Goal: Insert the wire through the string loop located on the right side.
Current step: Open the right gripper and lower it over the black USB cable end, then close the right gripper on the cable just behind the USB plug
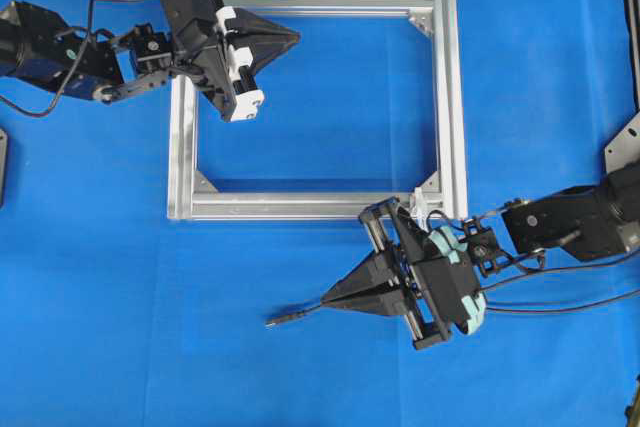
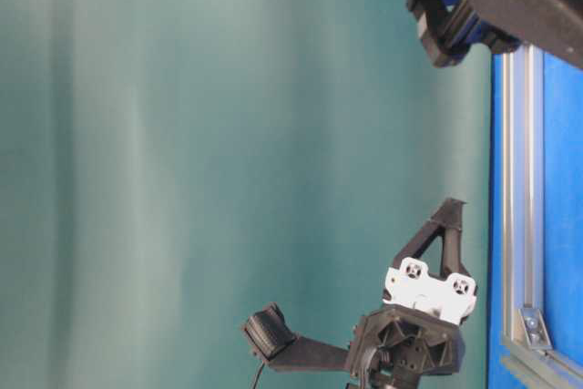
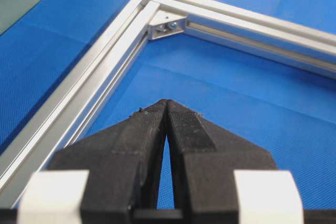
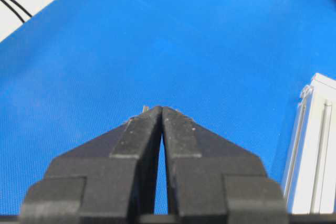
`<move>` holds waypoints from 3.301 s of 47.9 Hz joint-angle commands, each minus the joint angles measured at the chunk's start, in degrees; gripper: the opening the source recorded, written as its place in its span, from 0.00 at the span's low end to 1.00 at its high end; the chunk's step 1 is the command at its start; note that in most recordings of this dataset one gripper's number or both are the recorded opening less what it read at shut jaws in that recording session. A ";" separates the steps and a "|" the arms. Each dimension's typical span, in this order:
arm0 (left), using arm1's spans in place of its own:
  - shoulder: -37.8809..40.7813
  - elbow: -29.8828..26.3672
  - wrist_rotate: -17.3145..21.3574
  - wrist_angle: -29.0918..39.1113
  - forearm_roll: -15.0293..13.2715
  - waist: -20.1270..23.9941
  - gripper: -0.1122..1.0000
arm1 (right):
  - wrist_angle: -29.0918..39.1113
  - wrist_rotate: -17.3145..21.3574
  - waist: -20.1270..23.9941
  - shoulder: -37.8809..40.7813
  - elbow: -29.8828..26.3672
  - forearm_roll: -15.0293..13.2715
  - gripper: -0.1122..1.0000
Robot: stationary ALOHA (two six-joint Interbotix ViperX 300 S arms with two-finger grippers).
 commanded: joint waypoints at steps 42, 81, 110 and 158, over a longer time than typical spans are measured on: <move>-3.25 -1.05 0.35 2.55 1.14 -0.62 0.10 | 6.33 5.01 0.97 -3.43 -1.67 0.44 0.81; -3.25 -0.62 0.35 2.72 1.14 -0.62 0.10 | 6.24 5.27 1.49 8.44 -5.54 7.03 0.89; -3.43 0.18 0.53 3.43 1.14 -0.62 0.10 | 6.33 4.75 1.49 11.25 -7.12 6.77 0.65; -3.43 0.18 0.00 3.43 1.05 -0.62 0.10 | 21.71 4.57 1.32 -3.87 -7.29 6.06 0.07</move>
